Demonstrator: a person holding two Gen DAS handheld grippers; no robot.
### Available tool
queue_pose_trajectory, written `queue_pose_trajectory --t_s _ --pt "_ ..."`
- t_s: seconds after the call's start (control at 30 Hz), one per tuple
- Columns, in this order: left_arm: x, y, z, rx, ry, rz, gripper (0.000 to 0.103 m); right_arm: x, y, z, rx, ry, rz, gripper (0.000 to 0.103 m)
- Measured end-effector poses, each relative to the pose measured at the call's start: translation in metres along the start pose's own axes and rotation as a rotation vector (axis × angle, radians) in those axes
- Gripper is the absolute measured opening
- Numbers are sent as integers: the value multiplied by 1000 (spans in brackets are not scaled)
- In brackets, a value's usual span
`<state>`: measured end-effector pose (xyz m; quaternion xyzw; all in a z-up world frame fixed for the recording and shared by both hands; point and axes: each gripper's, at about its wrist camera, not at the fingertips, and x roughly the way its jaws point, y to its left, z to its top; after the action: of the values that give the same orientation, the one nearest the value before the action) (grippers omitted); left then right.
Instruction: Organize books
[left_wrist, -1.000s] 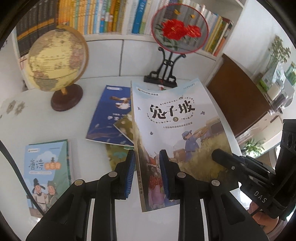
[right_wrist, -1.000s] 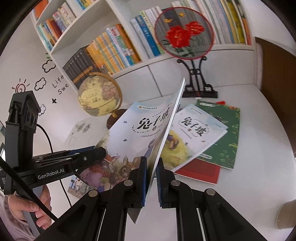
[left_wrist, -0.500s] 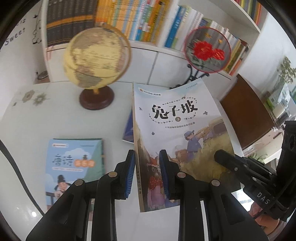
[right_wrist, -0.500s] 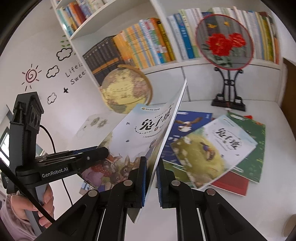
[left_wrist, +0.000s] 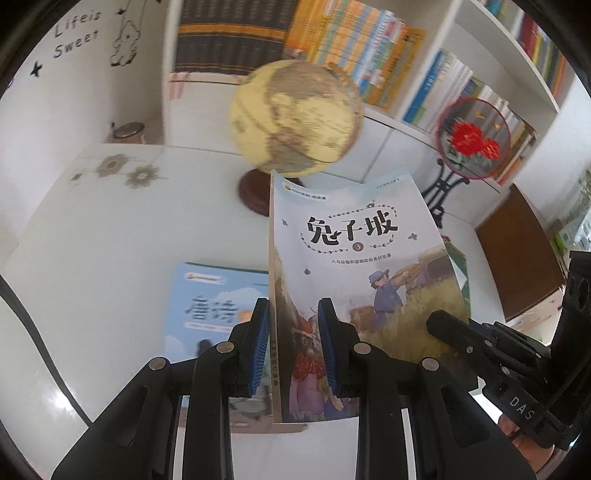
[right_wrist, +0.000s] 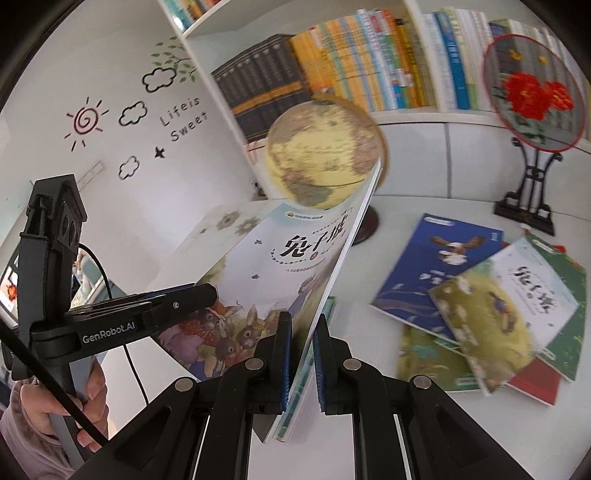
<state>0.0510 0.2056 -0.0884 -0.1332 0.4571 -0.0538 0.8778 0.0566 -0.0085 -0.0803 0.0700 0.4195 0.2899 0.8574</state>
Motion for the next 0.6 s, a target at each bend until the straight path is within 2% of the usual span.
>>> queue_pose_trajectory --t_s 0.33,0.6 --pt "-8 50 -13 -72 5 39 23 36 38 -5 -31 56 34 11" --pt "5 77 -28 -125 36 46 23 64 53 -15 -43 109 44 11"
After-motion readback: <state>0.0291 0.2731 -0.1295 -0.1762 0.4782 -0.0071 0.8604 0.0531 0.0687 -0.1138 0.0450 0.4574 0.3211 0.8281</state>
